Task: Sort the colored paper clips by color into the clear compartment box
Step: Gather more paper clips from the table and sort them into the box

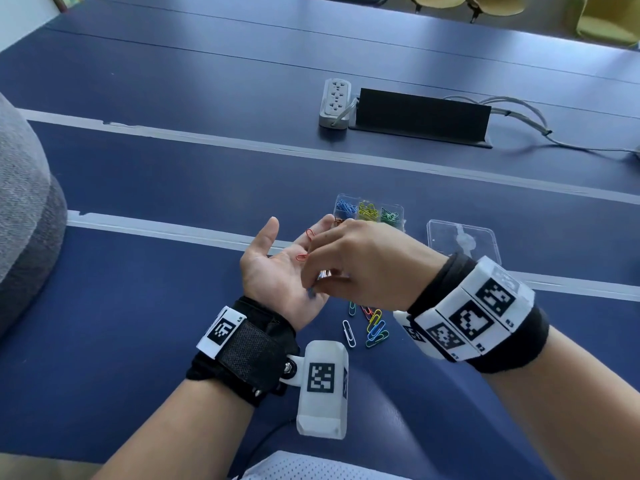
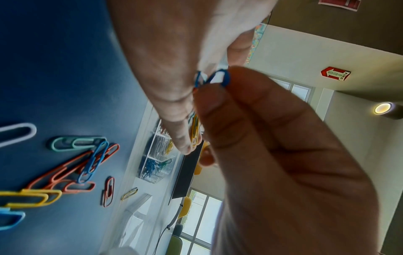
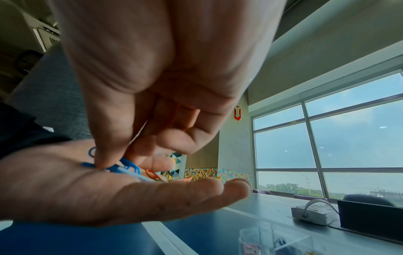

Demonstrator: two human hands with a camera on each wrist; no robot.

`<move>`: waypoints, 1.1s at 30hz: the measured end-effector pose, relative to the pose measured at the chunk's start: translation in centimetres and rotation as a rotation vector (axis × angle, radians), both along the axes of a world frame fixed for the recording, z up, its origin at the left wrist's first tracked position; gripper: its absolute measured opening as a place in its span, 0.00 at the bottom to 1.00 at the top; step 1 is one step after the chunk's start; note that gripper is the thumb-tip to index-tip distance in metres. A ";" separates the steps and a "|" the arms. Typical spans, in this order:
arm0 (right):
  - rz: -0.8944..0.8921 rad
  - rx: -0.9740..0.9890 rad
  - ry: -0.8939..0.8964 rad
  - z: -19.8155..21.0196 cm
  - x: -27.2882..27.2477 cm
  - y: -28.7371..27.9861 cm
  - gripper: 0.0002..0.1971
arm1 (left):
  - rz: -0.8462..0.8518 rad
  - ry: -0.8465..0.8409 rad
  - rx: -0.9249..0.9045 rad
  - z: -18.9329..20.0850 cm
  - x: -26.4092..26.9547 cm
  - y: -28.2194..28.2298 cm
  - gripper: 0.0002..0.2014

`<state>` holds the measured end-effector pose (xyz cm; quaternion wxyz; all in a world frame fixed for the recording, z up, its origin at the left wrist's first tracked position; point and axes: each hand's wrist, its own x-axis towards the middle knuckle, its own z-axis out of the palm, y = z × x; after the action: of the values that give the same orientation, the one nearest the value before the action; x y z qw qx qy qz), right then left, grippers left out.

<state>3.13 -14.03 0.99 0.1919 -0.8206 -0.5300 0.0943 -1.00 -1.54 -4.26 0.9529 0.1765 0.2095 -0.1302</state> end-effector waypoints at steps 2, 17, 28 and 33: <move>0.008 -0.021 -0.006 -0.2 0.0 -0.3 0.06 | -0.008 -0.012 -0.029 0.2 0.0 0.0 0.35; 0.049 -0.104 -0.085 -0.4 -0.4 0.6 0.12 | -0.033 -0.027 -0.027 -0.4 0.1 -0.3 0.37; -0.488 0.204 -0.036 0.1 3.8 -2.3 0.06 | 0.051 -0.035 -0.057 -1.0 0.3 -0.2 0.33; -0.735 -0.119 0.009 -1.0 6.6 -4.8 0.08 | 0.029 -0.063 -0.110 -1.1 0.5 -0.1 0.33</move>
<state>9.76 -18.87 -0.05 0.1671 -0.9654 -0.1928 0.0535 -0.49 -1.64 -5.34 0.9691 0.1250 0.1743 -0.1221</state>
